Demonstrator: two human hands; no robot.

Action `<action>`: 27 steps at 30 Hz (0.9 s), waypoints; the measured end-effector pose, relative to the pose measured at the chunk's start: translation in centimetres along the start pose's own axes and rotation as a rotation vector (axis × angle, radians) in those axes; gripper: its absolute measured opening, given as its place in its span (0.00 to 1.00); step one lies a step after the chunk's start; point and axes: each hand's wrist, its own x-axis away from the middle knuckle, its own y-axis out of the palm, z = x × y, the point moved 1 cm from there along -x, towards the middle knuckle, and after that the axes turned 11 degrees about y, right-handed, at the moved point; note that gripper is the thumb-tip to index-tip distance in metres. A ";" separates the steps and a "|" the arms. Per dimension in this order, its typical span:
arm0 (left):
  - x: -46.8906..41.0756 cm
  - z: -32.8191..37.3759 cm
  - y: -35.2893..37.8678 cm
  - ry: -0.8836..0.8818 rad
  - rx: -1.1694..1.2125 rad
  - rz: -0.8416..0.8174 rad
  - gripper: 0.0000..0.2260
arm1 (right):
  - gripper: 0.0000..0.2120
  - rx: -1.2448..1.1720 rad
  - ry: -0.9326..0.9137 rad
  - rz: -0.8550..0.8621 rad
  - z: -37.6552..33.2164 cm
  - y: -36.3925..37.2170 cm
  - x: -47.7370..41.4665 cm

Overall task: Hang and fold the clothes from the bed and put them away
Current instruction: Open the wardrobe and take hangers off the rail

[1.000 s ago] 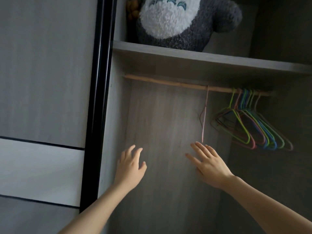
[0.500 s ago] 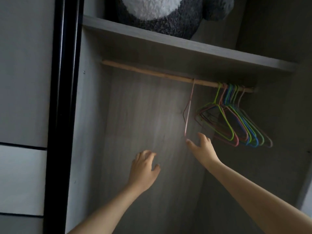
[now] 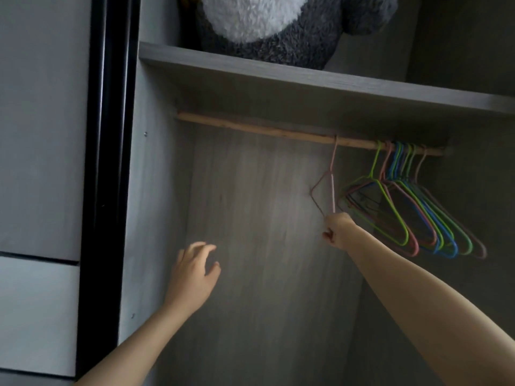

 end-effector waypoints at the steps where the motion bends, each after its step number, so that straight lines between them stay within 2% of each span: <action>1: 0.0 -0.2 -0.1 -0.011 -0.004 -0.002 0.15 | 0.07 0.006 -0.017 0.024 -0.2 -0.3 -0.3; 7: 0.0 0.1 0.6 -0.041 -0.005 -0.025 0.15 | 0.15 0.194 -0.301 0.127 -0.8 -2.4 -0.8; 11: 0.1 0.9 1.4 -0.026 0.022 -0.022 0.15 | 0.12 0.115 -0.251 -0.002 0.0 -4.7 0.5; 14: 0.5 1.1 1.9 -0.018 0.028 -0.026 0.17 | 0.12 0.203 -0.258 -0.092 1.5 -6.6 1.8; 19: 1.5 1.5 2.8 -0.011 -0.077 -0.099 0.29 | 0.13 0.328 -0.239 -0.263 4.1 -10.1 4.1; 22: 2.5 1.8 3.1 0.058 -0.157 -0.104 0.40 | 0.15 0.375 -0.201 -0.372 5.7 -11.8 5.3; 24: 3.2 1.8 3.7 0.107 -0.223 -0.104 0.48 | 0.15 0.411 -0.148 -0.412 7.5 -13.2 6.2; 27: 4.7 1.8 5.3 0.102 -0.240 -0.151 0.54 | 0.15 0.437 -0.034 -0.460 10.8 -15.4 7.5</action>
